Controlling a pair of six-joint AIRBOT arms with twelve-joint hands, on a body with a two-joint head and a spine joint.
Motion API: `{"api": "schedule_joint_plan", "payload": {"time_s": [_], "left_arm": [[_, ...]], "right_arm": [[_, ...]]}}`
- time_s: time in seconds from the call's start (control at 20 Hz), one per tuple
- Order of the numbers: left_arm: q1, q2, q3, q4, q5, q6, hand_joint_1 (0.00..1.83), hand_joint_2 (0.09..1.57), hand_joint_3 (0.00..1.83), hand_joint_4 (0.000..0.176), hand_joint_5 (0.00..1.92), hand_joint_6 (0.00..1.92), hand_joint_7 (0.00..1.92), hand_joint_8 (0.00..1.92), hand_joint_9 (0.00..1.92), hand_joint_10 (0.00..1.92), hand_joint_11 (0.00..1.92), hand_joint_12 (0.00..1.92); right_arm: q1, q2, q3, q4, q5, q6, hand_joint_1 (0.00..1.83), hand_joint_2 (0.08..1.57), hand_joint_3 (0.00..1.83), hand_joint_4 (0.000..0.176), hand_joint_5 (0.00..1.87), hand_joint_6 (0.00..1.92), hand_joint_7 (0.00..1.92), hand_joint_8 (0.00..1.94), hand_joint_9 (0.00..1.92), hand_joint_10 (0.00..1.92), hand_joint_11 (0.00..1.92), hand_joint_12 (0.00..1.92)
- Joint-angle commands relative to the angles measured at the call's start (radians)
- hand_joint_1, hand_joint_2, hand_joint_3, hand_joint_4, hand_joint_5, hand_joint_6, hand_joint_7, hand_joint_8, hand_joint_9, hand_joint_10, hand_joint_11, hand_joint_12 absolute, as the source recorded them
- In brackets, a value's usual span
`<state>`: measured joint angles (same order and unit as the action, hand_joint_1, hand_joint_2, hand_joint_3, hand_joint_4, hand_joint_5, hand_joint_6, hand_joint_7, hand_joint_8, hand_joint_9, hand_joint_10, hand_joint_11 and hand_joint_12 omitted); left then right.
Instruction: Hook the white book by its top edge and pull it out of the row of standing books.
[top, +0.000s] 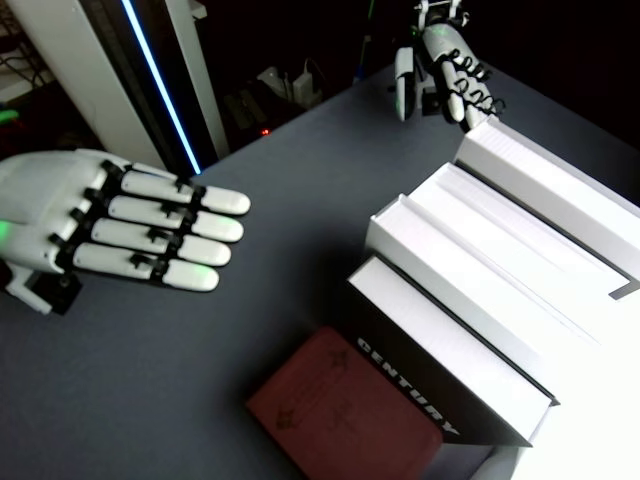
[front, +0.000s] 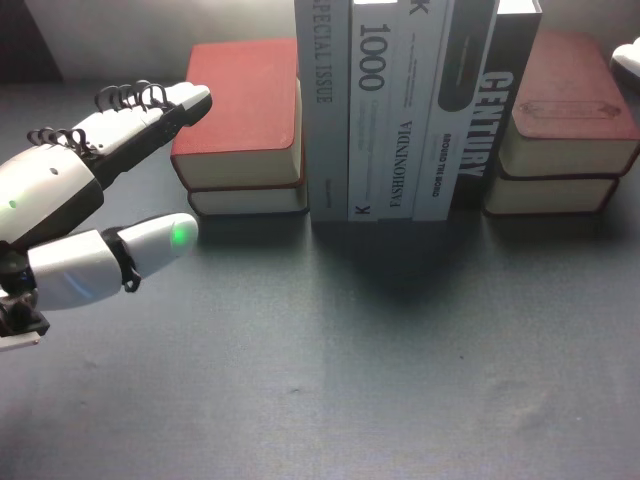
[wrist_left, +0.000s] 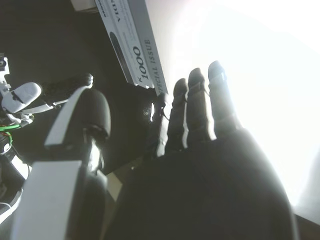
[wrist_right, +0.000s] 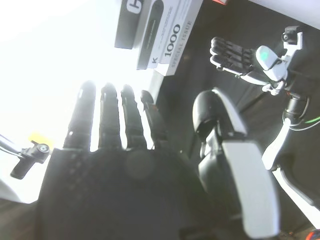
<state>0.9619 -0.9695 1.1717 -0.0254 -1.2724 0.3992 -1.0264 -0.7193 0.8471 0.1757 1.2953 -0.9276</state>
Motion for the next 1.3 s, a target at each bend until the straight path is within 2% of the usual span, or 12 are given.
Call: {"api": "schedule_joint_plan", "payload": {"time_s": [0.0,0.15,0.25,0.4,0.5,0.6,0.8,0.9,1.0,1.25], "left_arm": [[-0.010,0.003,-0.001,-0.019,-0.132,-0.004,0.21,1.37,0.03,0.000,0.00,0.00,0.00,0.00,0.00,0.00,0.00,0.00],[-0.010,0.005,-0.002,-0.021,-0.138,-0.004,0.22,1.38,0.02,0.000,0.00,0.00,0.00,0.00,0.00,0.00,0.00,0.00],[-0.010,0.008,-0.003,-0.022,-0.138,-0.004,0.22,1.37,0.01,0.000,0.02,0.01,0.00,0.00,0.00,0.00,0.00,0.00],[-0.011,0.008,-0.002,-0.025,-0.139,-0.004,0.20,1.38,0.01,0.000,0.00,0.00,0.00,0.00,0.00,0.00,0.00,0.00],[-0.012,0.006,-0.002,-0.025,-0.138,-0.004,0.21,1.38,0.01,0.000,0.00,0.00,0.00,0.00,0.00,0.00,0.00,0.00],[-0.012,0.005,0.001,-0.025,-0.138,-0.004,0.23,1.39,0.01,0.000,0.01,0.00,0.00,0.00,0.00,0.00,0.00,0.00],[-0.007,0.002,0.004,-0.029,-0.139,-0.004,0.16,1.38,0.00,0.000,0.01,0.00,0.00,0.00,0.00,0.00,0.00,0.00],[-0.005,0.001,0.006,-0.032,-0.140,-0.004,0.12,1.38,0.00,0.000,0.00,0.00,0.00,0.00,0.00,0.00,0.00,0.00],[-0.003,-0.002,0.008,-0.033,-0.142,-0.004,0.15,1.38,0.00,0.000,0.00,0.00,0.00,0.00,0.00,0.00,0.00,0.00],[-0.003,-0.015,0.016,-0.034,-0.139,-0.004,0.17,1.39,0.00,0.000,0.00,0.00,0.00,0.00,0.00,0.00,0.00,0.00]], "right_arm": [[0.010,0.003,0.000,0.007,0.124,0.002,0.62,1.32,0.05,0.000,0.00,0.00,0.00,0.00,0.00,0.00,0.00,0.00],[0.012,0.003,-0.001,0.008,0.124,0.002,0.63,1.33,0.03,0.000,0.00,0.00,0.00,0.00,0.00,0.00,0.00,0.00],[0.020,0.003,0.001,0.008,0.124,0.002,0.57,1.35,0.03,0.000,0.00,0.00,0.00,0.00,0.00,0.00,0.00,0.00],[0.066,0.002,0.014,-0.002,0.121,-0.002,0.54,1.36,0.03,0.000,0.05,0.02,0.00,0.00,0.00,0.00,0.00,0.00],[0.123,-0.008,0.031,-0.015,0.081,-0.010,0.61,1.37,0.02,0.000,0.11,0.04,0.00,0.00,0.00,0.00,0.00,0.00],[0.215,-0.041,0.062,-0.026,0.005,-0.030,0.52,1.39,0.03,0.000,0.12,0.04,0.00,0.00,0.00,0.00,0.00,0.00],[0.342,-0.116,0.131,-0.026,-0.091,-0.043,0.40,1.41,0.02,0.000,0.11,0.04,0.00,0.00,0.00,0.00,0.00,0.00],[0.405,-0.139,0.154,-0.021,-0.144,-0.087,0.37,1.41,0.02,0.000,0.10,0.04,0.00,0.00,0.00,0.00,0.00,0.00],[0.449,-0.162,0.178,-0.011,-0.180,-0.112,0.48,1.41,0.01,0.000,0.09,0.03,0.00,0.00,0.00,0.00,0.00,0.00],[0.522,-0.207,0.231,-0.010,-0.252,-0.117,0.45,1.40,0.00,0.000,0.17,0.06,0.00,0.00,0.00,0.00,0.00,0.00]]}}
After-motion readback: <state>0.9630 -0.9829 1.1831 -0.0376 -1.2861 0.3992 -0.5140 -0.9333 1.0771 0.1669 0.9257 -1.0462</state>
